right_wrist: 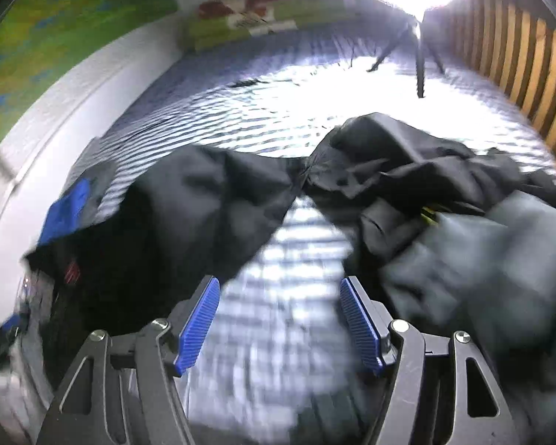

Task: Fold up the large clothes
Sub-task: 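Pull the black garment toward the stack with the right tool while the left tool holds the jacket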

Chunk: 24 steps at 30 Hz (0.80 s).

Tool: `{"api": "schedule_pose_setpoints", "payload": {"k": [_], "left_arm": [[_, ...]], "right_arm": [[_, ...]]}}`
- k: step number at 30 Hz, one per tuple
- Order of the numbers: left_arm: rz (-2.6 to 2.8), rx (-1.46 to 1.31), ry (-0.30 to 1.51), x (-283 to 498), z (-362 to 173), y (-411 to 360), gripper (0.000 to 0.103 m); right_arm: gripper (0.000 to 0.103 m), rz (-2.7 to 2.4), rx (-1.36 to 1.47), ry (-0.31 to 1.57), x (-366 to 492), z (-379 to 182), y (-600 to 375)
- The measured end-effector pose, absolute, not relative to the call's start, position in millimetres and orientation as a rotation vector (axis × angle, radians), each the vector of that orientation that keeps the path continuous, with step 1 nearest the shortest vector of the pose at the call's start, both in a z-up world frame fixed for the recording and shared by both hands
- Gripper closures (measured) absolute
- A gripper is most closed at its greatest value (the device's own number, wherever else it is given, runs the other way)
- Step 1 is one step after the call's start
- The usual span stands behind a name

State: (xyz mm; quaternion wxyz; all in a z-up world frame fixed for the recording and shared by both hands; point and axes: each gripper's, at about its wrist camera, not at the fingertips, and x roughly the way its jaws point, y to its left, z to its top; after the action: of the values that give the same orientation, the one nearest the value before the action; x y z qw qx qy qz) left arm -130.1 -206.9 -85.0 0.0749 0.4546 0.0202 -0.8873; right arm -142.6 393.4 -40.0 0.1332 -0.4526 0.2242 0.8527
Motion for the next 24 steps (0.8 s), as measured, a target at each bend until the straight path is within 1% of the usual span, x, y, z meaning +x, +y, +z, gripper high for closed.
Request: {"api": "schedule_pose_setpoints", "payload": {"k": [3, 7, 8, 9, 10, 11, 13, 16, 20, 22, 24], "left_arm": [[-2.664, 1.369, 0.028, -152, -84, -197, 0.016], [-2.644, 1.377, 0.032, -166, -91, -201, 0.016], [-2.634, 1.380, 0.021, -167, -94, -202, 0.016], [-2.622, 1.384, 0.003, -170, -97, -203, 0.016], [-2.614, 1.387, -0.004, -169, -100, -204, 0.016], [-2.602, 1.392, -0.001, -170, -103, -206, 0.016], [-2.597, 1.401, 0.020, -171, -107, -208, 0.016], [-2.603, 1.395, -0.009, -172, -108, -205, 0.016], [-2.634, 1.401, -0.008, -171, -106, -199, 0.016], [-2.654, 1.403, -0.018, -166, -106, -194, 0.016], [-2.664, 1.415, -0.039, -159, -106, -190, 0.016]], "right_arm": [[0.039, 2.394, -1.287, 0.753, -185, -70, 416], [0.039, 2.343, -1.261, 0.854, -214, -97, 435], [0.045, 2.349, -1.258, 0.888, -220, -104, 435], [0.056, 2.356, -1.246, 0.894, -224, -108, 433], [0.082, 2.359, -1.240, 0.877, -226, -110, 430], [0.101, 2.372, -1.253, 0.858, -229, -111, 425], [0.101, 2.393, -1.228, 0.812, -220, -100, 416], [0.102, 2.486, -1.104, 0.758, -181, -61, 406], [0.102, 2.541, -0.901, 0.598, -89, 6, 398], [0.102, 2.532, -0.855, 0.590, -46, 25, 397], [0.102, 2.476, -0.845, 0.516, -17, 31, 391]]}}
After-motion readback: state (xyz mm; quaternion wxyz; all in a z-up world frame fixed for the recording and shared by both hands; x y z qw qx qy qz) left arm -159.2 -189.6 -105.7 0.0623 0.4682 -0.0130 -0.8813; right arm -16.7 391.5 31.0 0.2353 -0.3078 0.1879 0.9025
